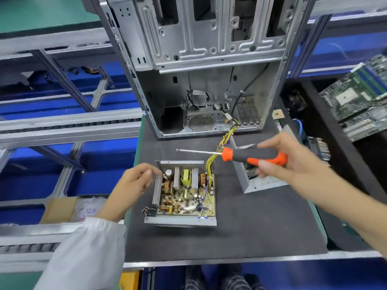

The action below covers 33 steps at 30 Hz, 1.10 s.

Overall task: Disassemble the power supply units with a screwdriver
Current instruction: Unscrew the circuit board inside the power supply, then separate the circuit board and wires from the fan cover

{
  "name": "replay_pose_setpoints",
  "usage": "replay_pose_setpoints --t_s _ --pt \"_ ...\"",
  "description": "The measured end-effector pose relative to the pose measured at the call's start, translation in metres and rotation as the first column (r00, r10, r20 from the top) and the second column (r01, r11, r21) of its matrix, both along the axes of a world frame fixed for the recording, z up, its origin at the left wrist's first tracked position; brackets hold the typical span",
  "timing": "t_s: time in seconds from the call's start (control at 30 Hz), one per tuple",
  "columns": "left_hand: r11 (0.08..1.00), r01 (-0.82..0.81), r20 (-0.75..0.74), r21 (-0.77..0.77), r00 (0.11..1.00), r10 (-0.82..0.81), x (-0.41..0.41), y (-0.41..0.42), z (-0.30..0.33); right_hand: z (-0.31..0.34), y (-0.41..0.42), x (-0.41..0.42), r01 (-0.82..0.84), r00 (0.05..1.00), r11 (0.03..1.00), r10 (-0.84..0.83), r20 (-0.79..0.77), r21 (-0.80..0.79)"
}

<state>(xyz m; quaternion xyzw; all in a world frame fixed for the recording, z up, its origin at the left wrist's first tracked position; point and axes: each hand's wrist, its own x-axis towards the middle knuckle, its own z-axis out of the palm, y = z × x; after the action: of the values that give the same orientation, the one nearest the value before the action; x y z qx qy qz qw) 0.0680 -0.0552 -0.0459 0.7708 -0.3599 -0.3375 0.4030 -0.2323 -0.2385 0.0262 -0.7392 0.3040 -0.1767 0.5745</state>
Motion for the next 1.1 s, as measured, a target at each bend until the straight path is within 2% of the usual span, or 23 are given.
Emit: replay_pose_setpoints --t_s 0.07,0.13,0.2,0.27,0.37,0.5,0.57,0.67,0.8,0.93,1.1 --pt "0.992 -0.078 0.185 0.096 0.981 0.059 -0.001 0.005 -0.008 -0.027 0.020 -0.010 0.056 0.997 0.995 -0.060 0.042 0.085" --pt "0.965 -0.097 0.325 0.243 0.946 0.013 -0.006 0.007 -0.017 -0.051 0.039 -0.021 0.088 0.993 0.991 -0.095 0.072 0.100" --pt "0.935 -0.082 0.444 0.346 0.892 -0.087 -0.010 0.005 -0.027 -0.072 0.058 -0.037 0.151 0.988 0.988 -0.151 0.027 0.003" --pt "0.919 -0.058 0.502 0.390 0.850 -0.159 -0.010 0.001 -0.032 -0.092 0.074 -0.052 0.255 0.966 0.959 -0.257 -0.002 -0.121" --pt "0.930 0.010 0.496 0.367 0.844 -0.205 -0.009 -0.001 -0.036 -0.113 0.089 -0.063 0.297 0.950 0.901 -0.311 0.007 -0.316" --pt "0.939 0.017 0.437 0.344 0.882 -0.177 -0.010 0.001 -0.041 -0.130 0.096 -0.061 0.316 0.940 0.880 -0.340 -0.006 -0.355" --pt "0.938 -0.019 0.532 0.347 0.827 -0.181 -0.012 -0.001 -0.042 -0.136 0.094 -0.057 0.344 0.915 0.861 -0.397 -0.073 -0.375" --pt "0.942 -0.056 0.652 0.330 0.736 -0.184 -0.019 -0.001 -0.038 -0.146 0.087 -0.048 0.263 0.880 0.755 -0.443 -0.171 -0.601" --pt "0.954 -0.039 0.648 0.298 0.742 -0.172 -0.023 0.007 -0.037 -0.148 0.084 -0.027 0.124 0.849 0.585 -0.481 -0.220 -0.802" --pt "0.960 0.003 0.588 0.279 0.790 -0.174 -0.019 0.012 -0.037 -0.152 0.082 -0.019 0.101 0.838 0.590 -0.485 -0.251 -0.801" --pt "0.992 0.053 0.479 0.117 0.872 -0.103 -0.020 0.017 -0.037 -0.151 0.079 -0.016 -0.001 0.831 0.595 -0.447 -0.331 -0.804"
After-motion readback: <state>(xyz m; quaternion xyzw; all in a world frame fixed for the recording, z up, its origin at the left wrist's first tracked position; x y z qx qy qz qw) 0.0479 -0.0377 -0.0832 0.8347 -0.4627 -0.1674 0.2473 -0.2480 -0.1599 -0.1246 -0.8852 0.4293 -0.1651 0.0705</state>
